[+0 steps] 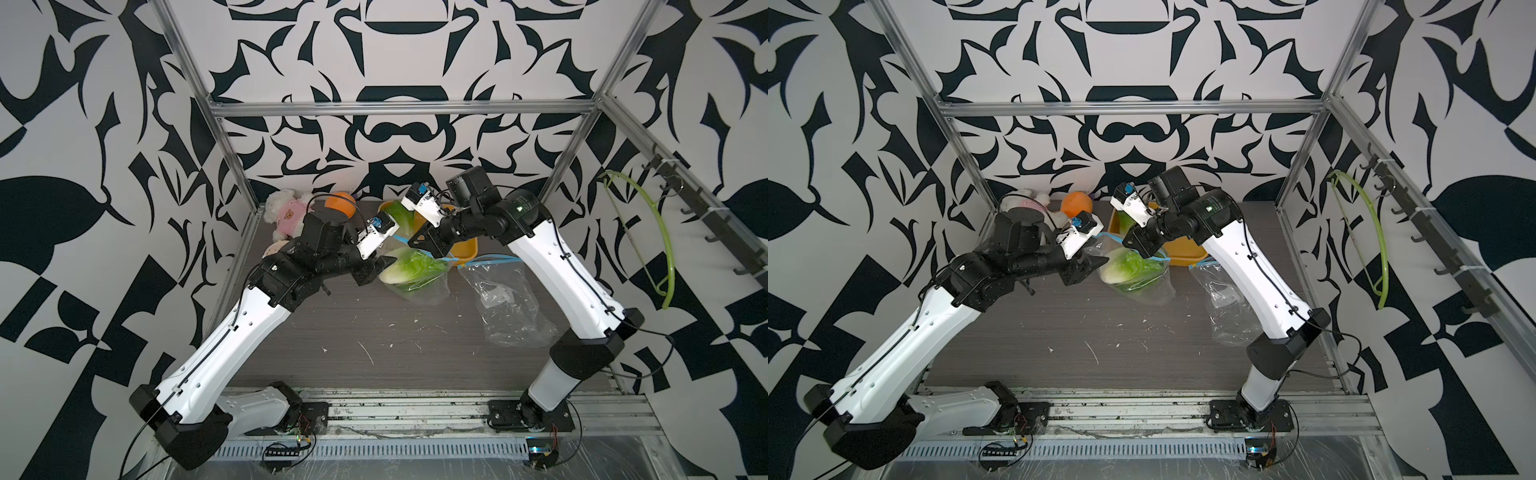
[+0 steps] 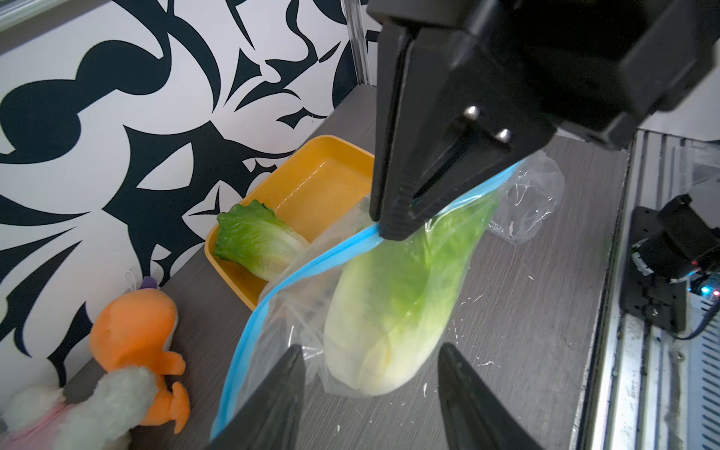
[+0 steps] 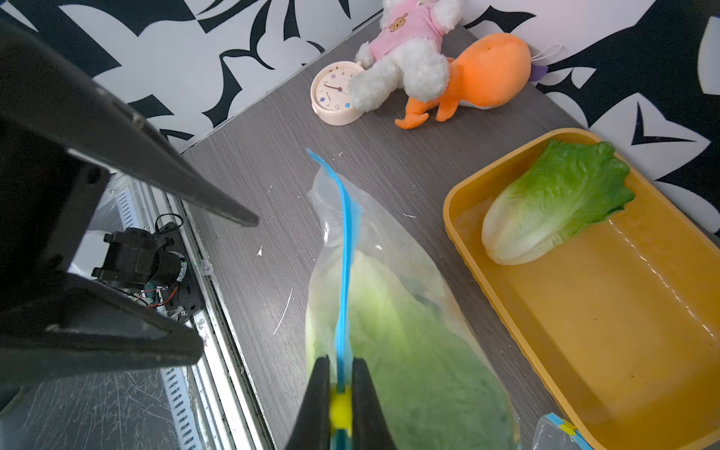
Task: Put the chinese cabbages into a zipper bag and zip it
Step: Zip the zipper on the zipper food storage bag.
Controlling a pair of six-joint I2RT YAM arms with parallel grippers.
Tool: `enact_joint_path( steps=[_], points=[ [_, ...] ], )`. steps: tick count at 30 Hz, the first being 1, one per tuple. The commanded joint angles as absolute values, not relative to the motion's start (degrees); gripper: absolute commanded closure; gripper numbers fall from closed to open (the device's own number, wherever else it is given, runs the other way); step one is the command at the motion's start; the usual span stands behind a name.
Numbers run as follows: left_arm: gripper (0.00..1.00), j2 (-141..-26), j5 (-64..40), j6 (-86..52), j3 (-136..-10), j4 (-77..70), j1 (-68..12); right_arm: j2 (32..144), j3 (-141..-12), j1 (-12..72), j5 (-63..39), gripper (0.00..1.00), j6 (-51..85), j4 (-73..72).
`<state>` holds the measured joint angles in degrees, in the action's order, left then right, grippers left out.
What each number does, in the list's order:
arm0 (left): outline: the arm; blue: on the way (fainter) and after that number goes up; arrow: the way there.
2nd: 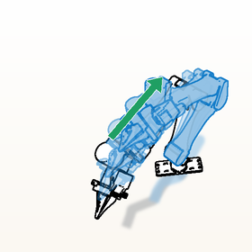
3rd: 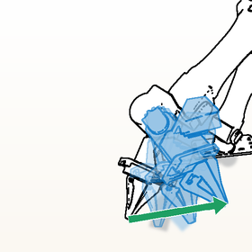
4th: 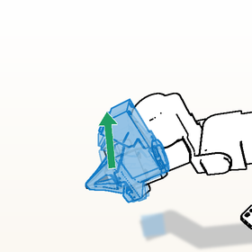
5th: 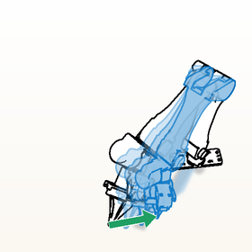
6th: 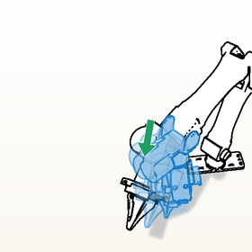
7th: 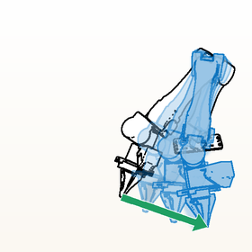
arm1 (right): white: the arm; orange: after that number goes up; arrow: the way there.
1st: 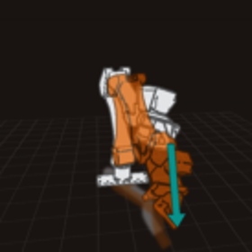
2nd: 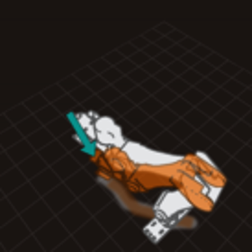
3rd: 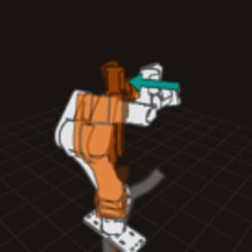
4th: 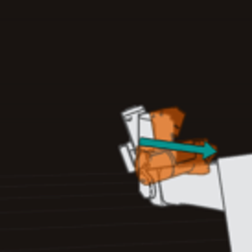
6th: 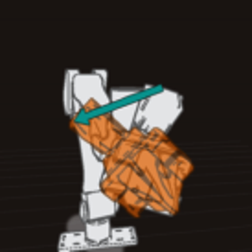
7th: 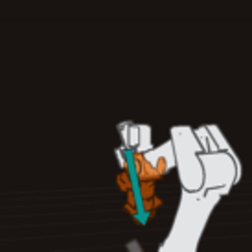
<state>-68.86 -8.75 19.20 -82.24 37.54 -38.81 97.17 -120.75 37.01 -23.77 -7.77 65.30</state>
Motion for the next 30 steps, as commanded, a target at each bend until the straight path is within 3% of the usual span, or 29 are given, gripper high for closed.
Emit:
enact_joint_path(
  steps=[1, 6, 9, 12, 17, 19, 30],
  points=[
    [0.42, -68.7, -7.0, 21.2, -83.7, 37.2, -38.2, 93.5, -121.4, 37.3, -26.1, 1.00, -6.7, 61.1],
    [0.45, -66.8, -9.8, 17.3, -79.4, 33.4, -38.1, 93.8, -114.8, 37.6, -16.7, 1.00, -8.5, 61.1],
    [0.50, -65.3, -11.1, 13.8, -75.3, 29.4, -38.1, 94.1, -106.7, 37.6, -17.4, 1.00, -7.1, 56.3],
    [0.55, -63.4, -10.2, 11.3, -72.4, 26.4, -38.1, 94.4, -109.3, 37.7, -20.9, 1.00, -5.8, 56.7],
    [0.52, -61.3, -7.1, 11.5, -71.4, 25.1, -38.1, 90.2, -112.1, 37.7, -24.1, 1.00, -6.1, 53.0],
    [0.46, -61.7, -5.8, 12.5, -71.6, 23.8, -38.0, 91.3, -112.8, 37.7, -24.0, 1.00, -7.8, 55.1],
    [0.41, -70.6, -14.0, 26.1, -85.0, 31.4, -36.0, 92.2, -122.1, 37.7, -33.0, 1.00, -15.1, 59.5]
  ],
)
